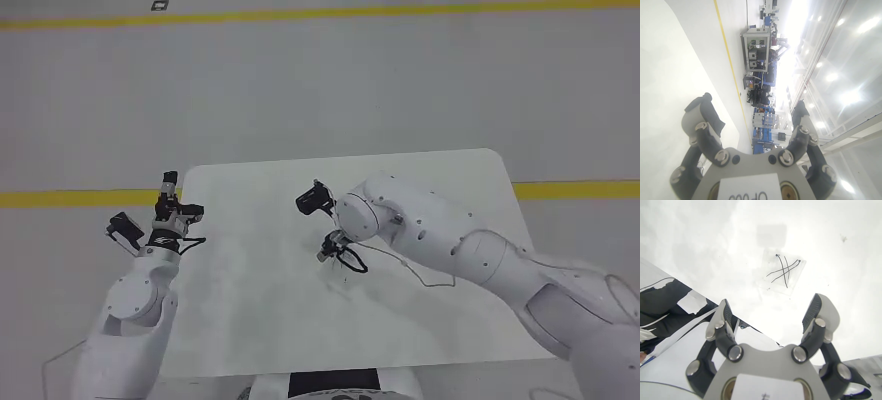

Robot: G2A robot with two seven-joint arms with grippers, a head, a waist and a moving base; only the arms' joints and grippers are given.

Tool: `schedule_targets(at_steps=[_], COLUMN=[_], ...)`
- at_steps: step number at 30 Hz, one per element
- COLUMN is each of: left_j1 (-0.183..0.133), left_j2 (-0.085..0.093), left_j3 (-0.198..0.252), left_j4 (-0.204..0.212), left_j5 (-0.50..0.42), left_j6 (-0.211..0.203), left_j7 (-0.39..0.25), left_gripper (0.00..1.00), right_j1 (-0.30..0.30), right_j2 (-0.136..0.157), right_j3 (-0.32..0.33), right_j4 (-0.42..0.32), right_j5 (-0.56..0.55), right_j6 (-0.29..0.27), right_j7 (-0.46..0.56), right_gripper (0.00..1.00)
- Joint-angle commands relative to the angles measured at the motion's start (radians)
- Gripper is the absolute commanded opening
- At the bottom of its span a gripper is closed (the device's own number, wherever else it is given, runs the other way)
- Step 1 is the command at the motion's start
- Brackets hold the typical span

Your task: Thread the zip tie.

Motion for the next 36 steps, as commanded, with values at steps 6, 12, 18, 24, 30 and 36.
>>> schedule_targets(at_steps=[6,12,18,24,30,36], left_j1=[0.0,0.0,0.0,0.0,0.0,0.0], left_j2=[0.0,0.0,0.0,0.0,0.0,0.0], left_j3=[0.0,0.0,0.0,0.0,0.0,0.0], left_j4=[0.0,0.0,0.0,0.0,0.0,0.0], left_j5=[0.0,0.0,0.0,0.0,0.0,0.0], left_j6=[0.0,0.0,0.0,0.0,0.0,0.0], left_j7=[0.0,0.0,0.0,0.0,0.0,0.0], left_gripper=[1.0,1.0,1.0,1.0,1.0,1.0], right_j1=[0.065,0.086,0.085,0.086,0.071,0.04], right_j2=[-0.061,-0.134,-0.189,-0.19,-0.19,-0.21], right_j3=[-0.091,-0.118,-0.086,-0.083,-0.069,-0.015], right_j4=[0.125,0.261,0.36,0.361,0.365,0.442], right_j5=[0.042,0.111,0.14,0.137,0.148,0.091], right_j6=[0.001,0.001,0.001,0.001,0.001,0.001], right_j7=[0.0,0.0,0.0,0.0,-0.034,0.0], right_gripper=[1.0,1.0,1.0,1.0,1.0,1.0])
